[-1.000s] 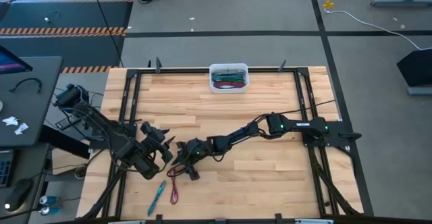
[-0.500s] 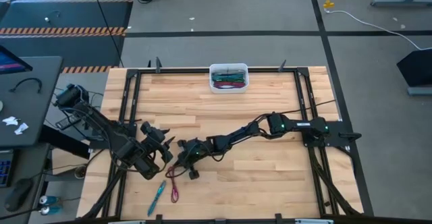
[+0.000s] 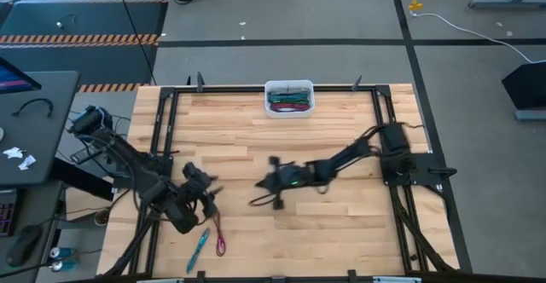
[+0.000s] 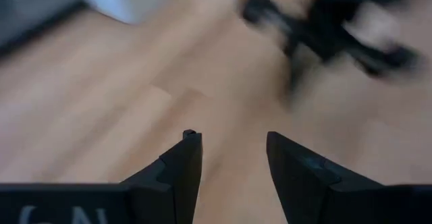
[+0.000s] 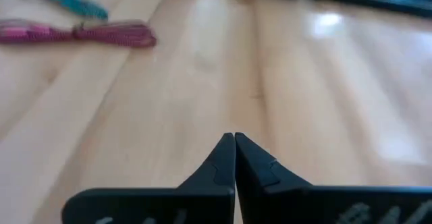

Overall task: Pick and place USB-C Cables
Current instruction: Put the pink charger cable into the white bin

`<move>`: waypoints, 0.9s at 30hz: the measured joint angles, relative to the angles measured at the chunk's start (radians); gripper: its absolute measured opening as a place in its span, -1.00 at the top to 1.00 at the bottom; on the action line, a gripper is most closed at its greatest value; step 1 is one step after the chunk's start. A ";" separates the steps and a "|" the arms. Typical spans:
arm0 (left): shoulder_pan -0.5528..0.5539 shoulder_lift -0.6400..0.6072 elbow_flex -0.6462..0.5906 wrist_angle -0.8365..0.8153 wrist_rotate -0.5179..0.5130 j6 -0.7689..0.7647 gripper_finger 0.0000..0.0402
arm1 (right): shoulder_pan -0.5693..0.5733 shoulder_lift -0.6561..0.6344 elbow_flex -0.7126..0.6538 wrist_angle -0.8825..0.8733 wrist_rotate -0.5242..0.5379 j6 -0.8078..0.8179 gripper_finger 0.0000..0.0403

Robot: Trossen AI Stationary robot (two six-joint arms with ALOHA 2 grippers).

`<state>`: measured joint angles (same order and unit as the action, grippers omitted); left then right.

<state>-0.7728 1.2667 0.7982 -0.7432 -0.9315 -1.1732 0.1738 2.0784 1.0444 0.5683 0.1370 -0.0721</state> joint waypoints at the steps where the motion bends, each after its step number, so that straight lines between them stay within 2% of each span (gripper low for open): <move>1: -0.007 0.001 0.000 0.053 0.047 0.033 0.14 | 0.000 -0.046 -0.063 0.046 0.014 0.009 0.99; 3: -0.009 0.002 0.001 0.131 0.193 0.050 0.14 | 0.001 -0.122 -0.179 0.139 0.040 0.027 0.99; 4: 0.000 0.002 0.001 0.155 0.292 0.010 0.14 | 0.003 -0.153 -0.228 0.183 0.047 0.033 0.99; 7: 0.036 0.009 0.000 0.151 0.593 -0.244 0.14 | 0.006 -0.213 -0.348 0.322 0.054 0.044 0.98; 8: 0.042 0.019 -0.002 0.148 0.640 -0.321 0.14 | 0.008 -0.224 -0.376 0.368 0.056 0.050 0.98; 15: 0.017 0.152 -0.006 0.129 0.627 -0.704 0.14 | 0.066 -0.245 -0.498 0.523 0.054 0.073 0.98; 23: 0.016 0.335 -0.006 0.292 0.613 -0.776 0.14 | 0.162 -0.260 -0.504 0.562 0.052 0.053 0.98; 27: 0.005 0.398 -0.001 0.309 0.615 -0.776 0.18 | 0.212 -0.288 -0.504 0.561 0.056 0.050 0.98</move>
<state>-0.7679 1.6651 0.7975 -0.4346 -0.3162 -1.9491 0.3859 1.7904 0.5404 1.1297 0.1932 -0.0219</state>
